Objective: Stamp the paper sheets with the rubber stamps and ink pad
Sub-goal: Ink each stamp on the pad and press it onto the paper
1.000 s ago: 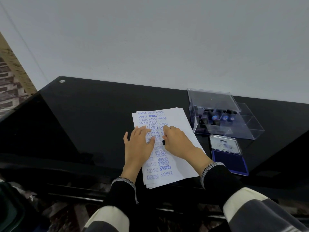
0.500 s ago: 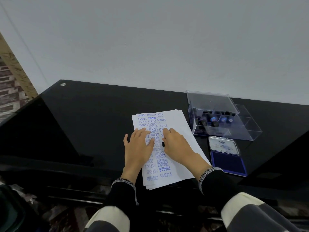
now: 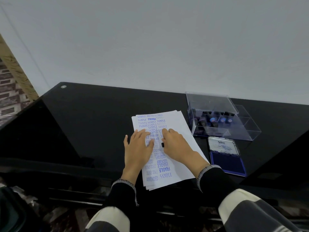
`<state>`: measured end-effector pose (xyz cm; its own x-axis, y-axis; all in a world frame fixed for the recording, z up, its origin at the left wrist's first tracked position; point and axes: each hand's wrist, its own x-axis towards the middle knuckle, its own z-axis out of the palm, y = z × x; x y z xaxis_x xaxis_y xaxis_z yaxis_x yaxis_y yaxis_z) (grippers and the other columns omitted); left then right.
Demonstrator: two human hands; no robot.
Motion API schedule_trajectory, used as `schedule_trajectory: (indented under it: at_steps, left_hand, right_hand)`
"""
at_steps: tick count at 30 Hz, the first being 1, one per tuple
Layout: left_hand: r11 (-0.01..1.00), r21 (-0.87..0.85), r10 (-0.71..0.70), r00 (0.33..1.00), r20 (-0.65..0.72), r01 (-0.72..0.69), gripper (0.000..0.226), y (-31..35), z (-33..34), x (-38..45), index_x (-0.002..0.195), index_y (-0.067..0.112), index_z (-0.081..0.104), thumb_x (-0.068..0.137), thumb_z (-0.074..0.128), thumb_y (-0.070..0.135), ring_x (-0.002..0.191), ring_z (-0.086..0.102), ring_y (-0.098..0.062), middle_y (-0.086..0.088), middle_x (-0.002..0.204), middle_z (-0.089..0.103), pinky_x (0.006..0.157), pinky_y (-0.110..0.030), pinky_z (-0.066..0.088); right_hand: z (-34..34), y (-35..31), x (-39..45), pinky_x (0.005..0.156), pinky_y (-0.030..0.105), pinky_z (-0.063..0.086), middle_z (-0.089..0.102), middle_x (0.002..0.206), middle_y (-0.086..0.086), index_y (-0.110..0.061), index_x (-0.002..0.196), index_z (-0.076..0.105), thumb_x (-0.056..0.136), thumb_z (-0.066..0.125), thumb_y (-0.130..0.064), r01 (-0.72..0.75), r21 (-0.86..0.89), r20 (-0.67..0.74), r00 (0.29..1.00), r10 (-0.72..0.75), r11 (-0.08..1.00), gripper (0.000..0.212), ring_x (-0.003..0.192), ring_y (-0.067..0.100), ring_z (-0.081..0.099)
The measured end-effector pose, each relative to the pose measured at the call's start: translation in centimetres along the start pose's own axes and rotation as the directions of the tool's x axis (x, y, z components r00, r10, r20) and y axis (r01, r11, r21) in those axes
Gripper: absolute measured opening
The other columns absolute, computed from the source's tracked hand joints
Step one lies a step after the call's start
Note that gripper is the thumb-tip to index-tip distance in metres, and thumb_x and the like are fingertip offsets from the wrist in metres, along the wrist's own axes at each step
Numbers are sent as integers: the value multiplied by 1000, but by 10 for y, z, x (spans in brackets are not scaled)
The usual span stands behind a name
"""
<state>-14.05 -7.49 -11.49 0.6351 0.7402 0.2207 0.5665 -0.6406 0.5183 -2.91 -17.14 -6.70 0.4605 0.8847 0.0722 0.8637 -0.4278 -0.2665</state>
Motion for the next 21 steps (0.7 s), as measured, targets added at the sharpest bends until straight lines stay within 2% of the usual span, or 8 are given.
schedule_trajectory:
  at_steps: [2,6,13,17,21]
  left_hand:
    - [1000,-4,-1,1000,0,1,39,0,0,0,133,30,49,98,43,45,143,21,-9,11,149,38,117,-41,-4]
    - [1000,-1,1,1000,2,-1,39,-1,0,0,133,31,49,98,43,44,144,21,-9,12,149,38,117,-41,-4]
    - [1000,-6,-4,1000,9,4,39,-1,0,-1,134,31,49,98,42,45,144,21,-8,12,150,37,118,-40,-5]
    - [1000,-12,-5,1000,15,5,39,-1,-1,-1,134,31,49,98,42,44,144,20,-8,13,150,36,118,-40,-5]
    - [1000,-17,-4,1000,17,4,40,-1,-1,-1,135,30,49,98,41,44,144,19,-8,13,150,36,118,-40,-5]
  right_hand:
    - [2,0,-1,61,28,34,42,88,2,-12,102,45,94,49,-14,-3,0,-11,1000,3,1000,10,72,20,44]
    - [6,1,-3,63,29,42,50,96,6,-12,110,46,94,51,-17,-10,15,-19,1000,10,1000,18,76,21,50]
    - [0,0,0,51,22,24,41,85,2,-15,97,41,94,48,-14,3,6,7,1000,-3,1000,7,70,20,42]
    - [-1,0,2,57,28,30,41,84,3,-16,94,38,95,45,-15,-1,6,8,1000,0,1000,7,71,23,44]
    - [-1,-1,-1,61,32,34,48,91,8,-10,104,45,94,46,-15,-18,-35,7,1000,19,999,10,72,24,45]
